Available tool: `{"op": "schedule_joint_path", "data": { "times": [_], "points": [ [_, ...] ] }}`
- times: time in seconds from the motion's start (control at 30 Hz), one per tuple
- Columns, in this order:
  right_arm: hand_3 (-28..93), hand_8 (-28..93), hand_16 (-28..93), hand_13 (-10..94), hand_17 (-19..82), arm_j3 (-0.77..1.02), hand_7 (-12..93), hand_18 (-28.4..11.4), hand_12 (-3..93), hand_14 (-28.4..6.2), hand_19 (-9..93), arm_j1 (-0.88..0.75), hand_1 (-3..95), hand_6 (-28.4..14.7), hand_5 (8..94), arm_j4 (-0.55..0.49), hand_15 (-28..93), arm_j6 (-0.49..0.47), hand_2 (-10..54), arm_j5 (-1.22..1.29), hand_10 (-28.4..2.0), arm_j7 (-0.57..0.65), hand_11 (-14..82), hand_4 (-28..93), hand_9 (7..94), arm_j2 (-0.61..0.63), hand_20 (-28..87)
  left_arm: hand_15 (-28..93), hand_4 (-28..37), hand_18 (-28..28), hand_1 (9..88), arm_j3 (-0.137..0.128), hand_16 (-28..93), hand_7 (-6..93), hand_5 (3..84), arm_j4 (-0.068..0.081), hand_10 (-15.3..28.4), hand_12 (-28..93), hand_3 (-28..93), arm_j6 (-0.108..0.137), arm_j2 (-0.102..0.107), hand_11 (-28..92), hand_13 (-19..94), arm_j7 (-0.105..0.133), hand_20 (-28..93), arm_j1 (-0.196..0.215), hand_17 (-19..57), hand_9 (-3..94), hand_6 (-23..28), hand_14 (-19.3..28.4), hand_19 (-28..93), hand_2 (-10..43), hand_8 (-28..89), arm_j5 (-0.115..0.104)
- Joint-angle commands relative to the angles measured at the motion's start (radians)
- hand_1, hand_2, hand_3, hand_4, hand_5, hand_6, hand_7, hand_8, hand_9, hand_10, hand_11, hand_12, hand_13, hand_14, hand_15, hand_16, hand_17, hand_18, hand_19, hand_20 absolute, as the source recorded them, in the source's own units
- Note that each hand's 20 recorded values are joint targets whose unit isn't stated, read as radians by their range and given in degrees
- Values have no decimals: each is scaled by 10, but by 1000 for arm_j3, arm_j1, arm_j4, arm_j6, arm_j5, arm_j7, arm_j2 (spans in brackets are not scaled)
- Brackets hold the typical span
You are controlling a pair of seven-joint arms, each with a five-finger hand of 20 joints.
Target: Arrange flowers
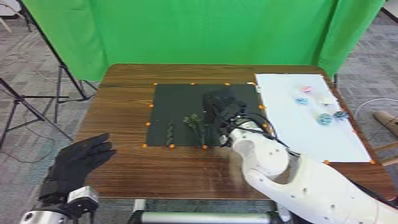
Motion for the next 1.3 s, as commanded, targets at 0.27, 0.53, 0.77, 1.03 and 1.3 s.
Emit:
{"op": "schedule_joint_path", "data": {
  "times": [0.27, 0.53, 0.77, 1.03, 1.3],
  "points": [
    [837, 82, 290, 723, 253, -43, 251, -246, 390, -93, 832, 40, 464, 10, 871, 125, 769, -80, -95, -67, -98, -137, 331, -283, 853, -348, 262, 540, -155, 214, 191, 16, -104, 151, 458, 18, 189, 93, 869, -26, 13, 269, 311, -22, 272, -57, -76, 409, 68, 243, 560, 97, -111, 5],
    [922, 92, 351, 704, 243, 44, 253, -235, 428, -89, 820, -50, 410, 12, 883, 227, 759, -109, -95, -156, -87, -153, 297, -283, 862, -449, 266, 199, -203, 196, 132, 29, 58, -55, 179, 35, -83, 289, 926, -64, -11, -90, 289, -62, 309, -118, -76, 179, -218, 130, 511, 123, 5, 38],
    [879, 25, 347, 676, 225, 64, 318, -231, 427, -92, 809, -57, 436, 10, 835, 268, 762, -129, -95, -152, -89, -104, 327, -283, 828, -466, 265, 93, -189, 184, 168, 31, 101, 391, 214, 42, -144, 310, 906, -79, -20, -86, 282, -76, 307, -140, -61, 224, -184, 46, 485, 129, -259, 46],
    [844, 2, 336, 663, 215, 101, 328, -230, 420, -95, 802, -76, 450, 9, 818, 302, 764, -147, -95, -212, -91, -110, 328, -283, 817, -491, 265, 113, -181, 183, 190, 26, 95, 468, 281, 50, -121, 233, 895, -82, -19, 19, 316, -70, 301, -158, -54, 314, -122, 35, 487, 119, -282, 45],
    [808, -17, 310, 658, 209, 121, 327, -231, 391, -98, 797, -88, 462, 3, 806, 310, 769, -180, -95, -224, -95, -103, 350, -283, 802, -503, 267, 255, -178, 194, 211, -5, 40, 430, 365, 50, -20, 79, 884, -92, -16, 275, 365, -51, 291, -150, -55, 384, -18, 82, 503, 101, -283, 34]
  ]
}}
